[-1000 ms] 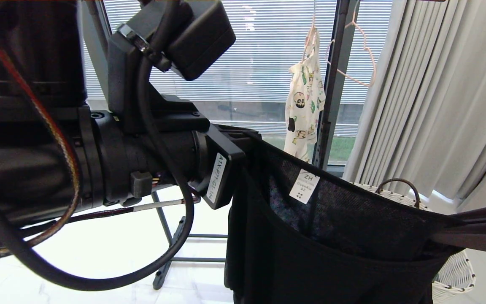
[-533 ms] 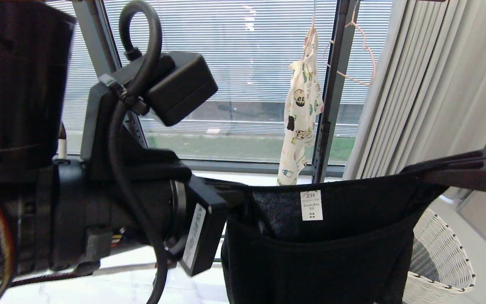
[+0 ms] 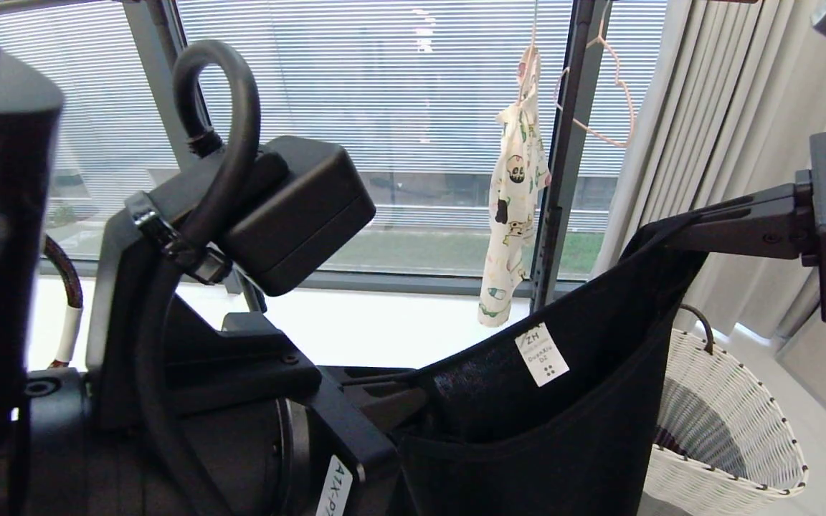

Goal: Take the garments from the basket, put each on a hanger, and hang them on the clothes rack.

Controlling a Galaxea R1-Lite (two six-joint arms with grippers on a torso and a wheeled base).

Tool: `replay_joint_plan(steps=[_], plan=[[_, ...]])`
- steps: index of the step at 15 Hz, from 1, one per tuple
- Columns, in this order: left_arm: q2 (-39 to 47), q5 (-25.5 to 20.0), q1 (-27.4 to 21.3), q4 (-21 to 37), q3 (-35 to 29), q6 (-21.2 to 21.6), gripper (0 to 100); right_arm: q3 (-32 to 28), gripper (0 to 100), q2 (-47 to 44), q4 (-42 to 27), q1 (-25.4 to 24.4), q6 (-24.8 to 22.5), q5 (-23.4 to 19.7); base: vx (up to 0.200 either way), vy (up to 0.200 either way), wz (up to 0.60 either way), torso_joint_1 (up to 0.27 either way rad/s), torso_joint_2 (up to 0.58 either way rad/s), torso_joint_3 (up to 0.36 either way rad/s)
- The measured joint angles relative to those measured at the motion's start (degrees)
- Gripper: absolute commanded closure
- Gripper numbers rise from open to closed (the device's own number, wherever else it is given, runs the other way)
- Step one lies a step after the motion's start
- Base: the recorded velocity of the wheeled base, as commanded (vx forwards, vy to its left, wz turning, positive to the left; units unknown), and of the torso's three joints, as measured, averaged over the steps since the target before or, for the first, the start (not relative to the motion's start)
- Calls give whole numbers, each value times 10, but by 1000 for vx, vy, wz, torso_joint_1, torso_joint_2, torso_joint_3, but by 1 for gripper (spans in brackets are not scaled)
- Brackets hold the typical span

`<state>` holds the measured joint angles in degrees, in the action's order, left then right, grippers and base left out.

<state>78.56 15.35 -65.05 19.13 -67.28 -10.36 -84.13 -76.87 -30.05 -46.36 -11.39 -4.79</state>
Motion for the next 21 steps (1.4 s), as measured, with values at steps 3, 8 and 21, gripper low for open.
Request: replay_joint_plan(steps=[3, 8, 21], plan=[[4, 9, 38, -37, -3, 31, 100, 14, 100, 15, -36, 1, 0, 0, 0, 0, 0, 0, 0, 0], [24, 11, 96, -158, 1, 72, 100, 31, 100, 56, -99, -2, -2, -14, 0, 0, 0, 0, 0, 0], [-8, 82, 173, 2, 51, 74, 100, 128, 0, 98, -93, 66, 0, 166, 0, 0, 0, 0, 0, 0]])
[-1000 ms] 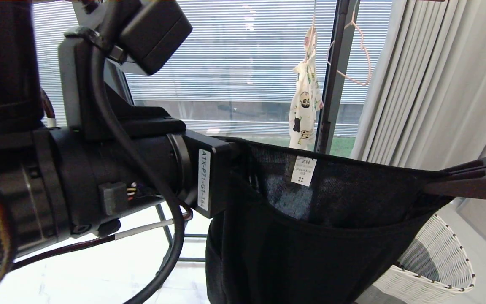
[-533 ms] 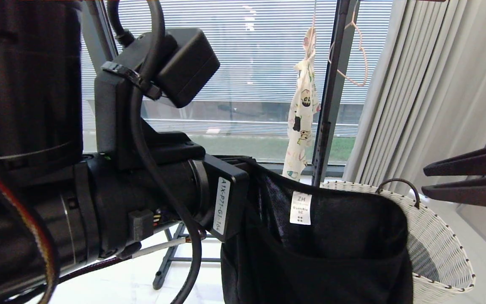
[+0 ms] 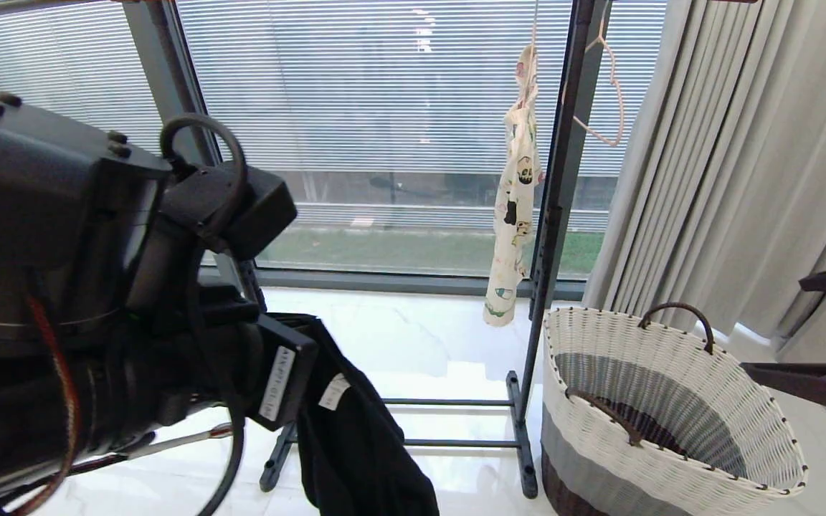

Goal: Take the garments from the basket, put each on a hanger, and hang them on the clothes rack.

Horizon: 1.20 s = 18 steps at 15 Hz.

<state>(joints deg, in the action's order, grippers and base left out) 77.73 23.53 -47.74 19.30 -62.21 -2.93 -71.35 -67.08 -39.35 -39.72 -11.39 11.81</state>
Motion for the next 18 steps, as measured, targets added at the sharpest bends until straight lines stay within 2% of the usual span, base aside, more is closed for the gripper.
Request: replay_joint_plan(steps=[2, 4, 6, 8, 11, 18], plan=[[-27, 8, 73, 20, 7, -2, 100, 33, 0, 14, 26, 57, 0, 7, 0, 0, 0, 0, 0, 0], [-50, 28, 143, 13, 26, -4, 100, 79, 0, 29, 84, 97, -1, 13, 0, 0, 0, 0, 0, 0], [-74, 44, 172, -5, 56, -4, 100, 125, 0, 42, 145, 117, -3, 40, 0, 0, 0, 0, 0, 0], [-93, 72, 179, -10, 98, -1, 100, 156, 0, 48, 196, 123, -11, 59, 0, 0, 0, 0, 0, 0], [-109, 131, 182, -29, 138, 1, 100, 167, 0, 38, 251, 137, -9, 64, 0, 0, 0, 44, -143, -104], [-120, 134, 182, -42, 151, 2, 100, 165, 0, -3, 328, 146, 50, 64, 0, 0, 0, 159, -435, -274]])
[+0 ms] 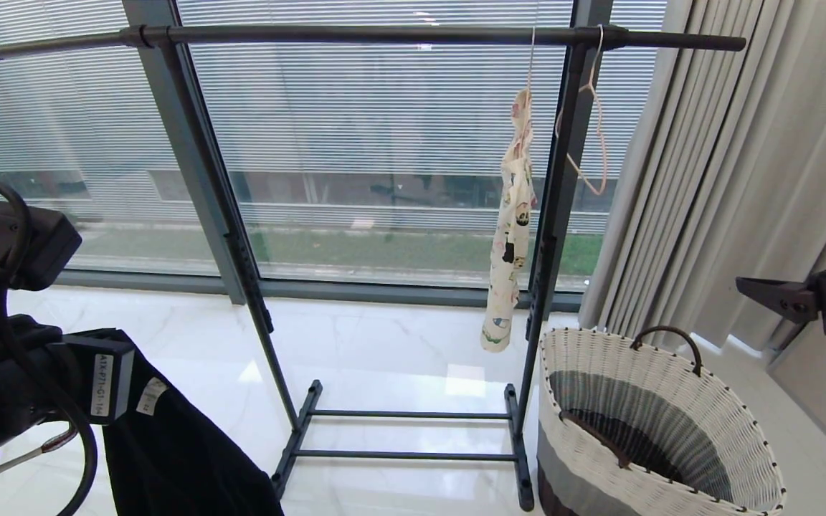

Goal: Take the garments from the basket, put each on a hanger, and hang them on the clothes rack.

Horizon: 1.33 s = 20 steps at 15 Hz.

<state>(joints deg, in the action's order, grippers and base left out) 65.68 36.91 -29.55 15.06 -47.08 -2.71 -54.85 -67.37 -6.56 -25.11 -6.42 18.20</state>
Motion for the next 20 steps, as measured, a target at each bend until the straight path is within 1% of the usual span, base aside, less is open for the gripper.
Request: replay_joint_plan(steps=[2, 11, 14, 16, 17, 20], plan=[[-3, 0, -1, 0, 4, 0, 100, 0, 0, -11, 6, 0, 15, 0, 0, 0, 0, 190, -466, -286], [-6, 0, -1, 0, 6, 1, 100, 0, 0, -22, 9, 0, 16, 1, 0, 0, 0, 215, -493, -280], [-10, 0, -2, 0, 6, 5, 100, 0, 0, -24, 24, 0, 16, 1, 0, 0, 0, 245, -535, -290], [-11, 0, -2, -1, 6, 7, 100, 2, 0, -26, 46, 0, 16, -3, 0, 0, 0, 200, -425, -229], [-12, 0, -2, -1, 6, 7, 100, 4, 0, -26, 50, 0, 16, -9, 0, 0, 0, 90, -178, -95], [-15, 0, -1, 0, 6, 6, 100, 9, 0, -26, 67, 1, 19, -70, 200, 0, 0, 23, -66, -35]])
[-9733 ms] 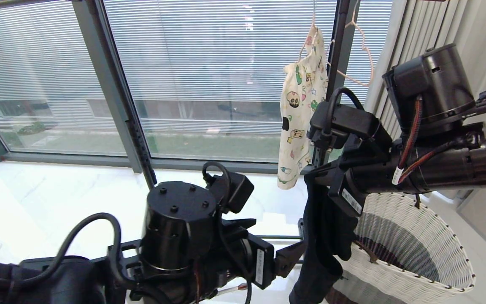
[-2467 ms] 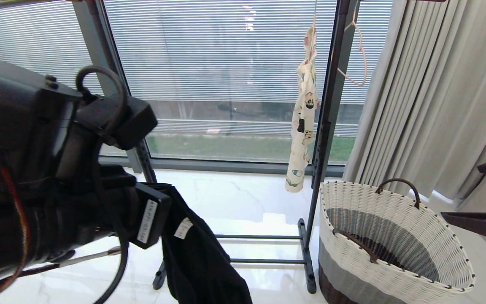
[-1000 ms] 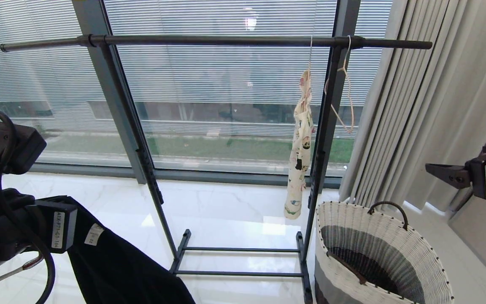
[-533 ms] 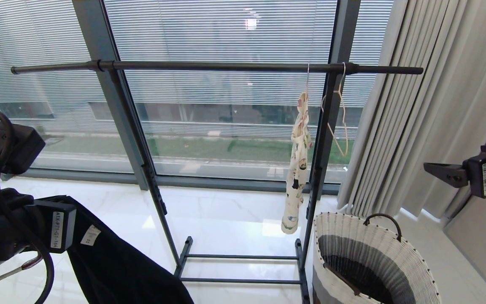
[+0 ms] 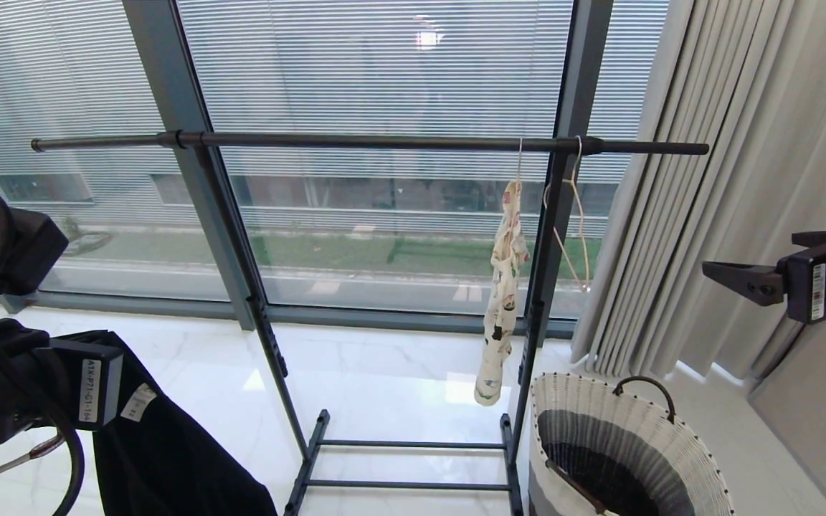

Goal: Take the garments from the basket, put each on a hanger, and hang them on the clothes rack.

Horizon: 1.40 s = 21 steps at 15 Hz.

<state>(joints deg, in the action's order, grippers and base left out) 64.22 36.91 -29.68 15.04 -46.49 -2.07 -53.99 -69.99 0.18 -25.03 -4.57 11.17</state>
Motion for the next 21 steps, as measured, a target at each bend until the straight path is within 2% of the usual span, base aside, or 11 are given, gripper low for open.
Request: replay_joint_plan(steps=[2, 7, 11, 15, 21], plan=[[-2, 0, 0, 0, 0, 0, 100, 2, 0, -4, 7, 1, 0, -16, 200, 0, 0, 0, -19, -2], [-6, 0, -2, 0, 0, 0, 100, 2, 0, -38, 39, 1, 7, -15, 200, 0, 0, 11, 5, -1], [-6, 0, -2, 0, 0, 1, 100, -1, 0, -71, 41, -1, 44, -15, 200, 0, 0, 4, 5, -1], [-6, 0, -3, -1, 0, 1, 100, -3, 0, -111, 42, -4, 77, -14, 0, 0, 0, 0, 0, 0], [-11, 3, -5, 0, 0, 6, 100, -36, 0, -217, 98, 15, 106, -13, 0, 0, 0, 0, 0, 0]])
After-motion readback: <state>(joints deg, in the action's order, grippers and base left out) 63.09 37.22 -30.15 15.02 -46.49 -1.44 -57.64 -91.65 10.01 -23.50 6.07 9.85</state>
